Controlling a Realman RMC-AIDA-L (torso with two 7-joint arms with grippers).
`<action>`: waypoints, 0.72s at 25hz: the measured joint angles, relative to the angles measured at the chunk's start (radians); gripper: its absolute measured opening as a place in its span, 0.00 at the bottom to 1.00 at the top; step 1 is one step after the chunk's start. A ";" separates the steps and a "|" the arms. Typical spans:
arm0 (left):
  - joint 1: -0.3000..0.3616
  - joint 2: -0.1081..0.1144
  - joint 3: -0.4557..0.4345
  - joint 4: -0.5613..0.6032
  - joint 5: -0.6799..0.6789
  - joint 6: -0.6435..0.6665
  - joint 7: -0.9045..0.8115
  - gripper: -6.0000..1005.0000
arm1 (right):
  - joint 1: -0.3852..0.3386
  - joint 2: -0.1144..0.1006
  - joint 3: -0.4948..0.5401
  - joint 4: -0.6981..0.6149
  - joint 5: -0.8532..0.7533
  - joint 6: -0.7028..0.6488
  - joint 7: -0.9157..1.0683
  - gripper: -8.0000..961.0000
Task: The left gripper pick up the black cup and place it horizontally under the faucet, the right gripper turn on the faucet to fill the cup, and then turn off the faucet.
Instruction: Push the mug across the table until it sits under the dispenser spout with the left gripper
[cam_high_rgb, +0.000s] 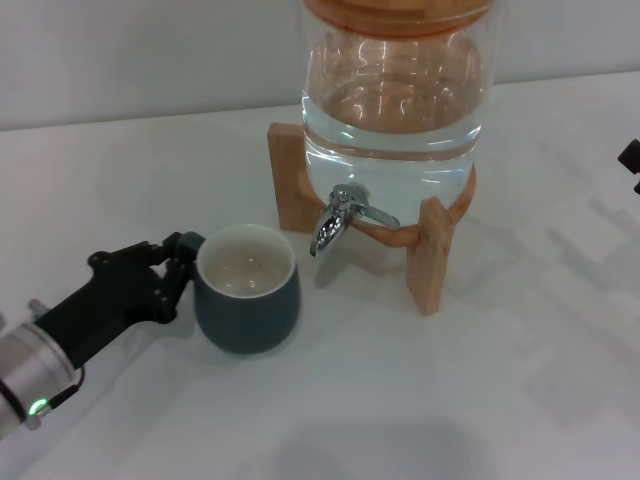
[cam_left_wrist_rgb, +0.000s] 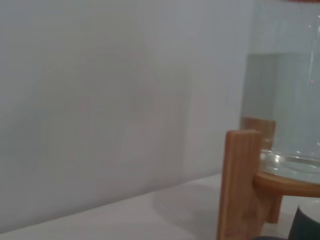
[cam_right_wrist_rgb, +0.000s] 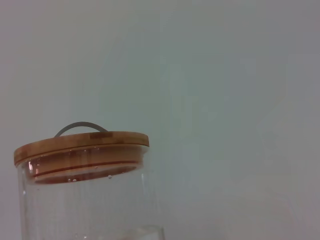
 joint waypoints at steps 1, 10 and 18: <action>-0.007 0.000 0.000 0.007 0.005 -0.011 0.001 0.14 | 0.000 0.000 0.000 0.000 0.000 0.000 0.000 0.86; -0.047 -0.002 0.000 0.058 0.042 -0.097 0.005 0.14 | 0.001 0.000 -0.001 -0.002 0.000 0.003 0.001 0.86; -0.081 -0.002 0.000 0.095 0.048 -0.142 0.020 0.14 | 0.003 0.000 -0.005 -0.002 0.000 0.005 0.002 0.86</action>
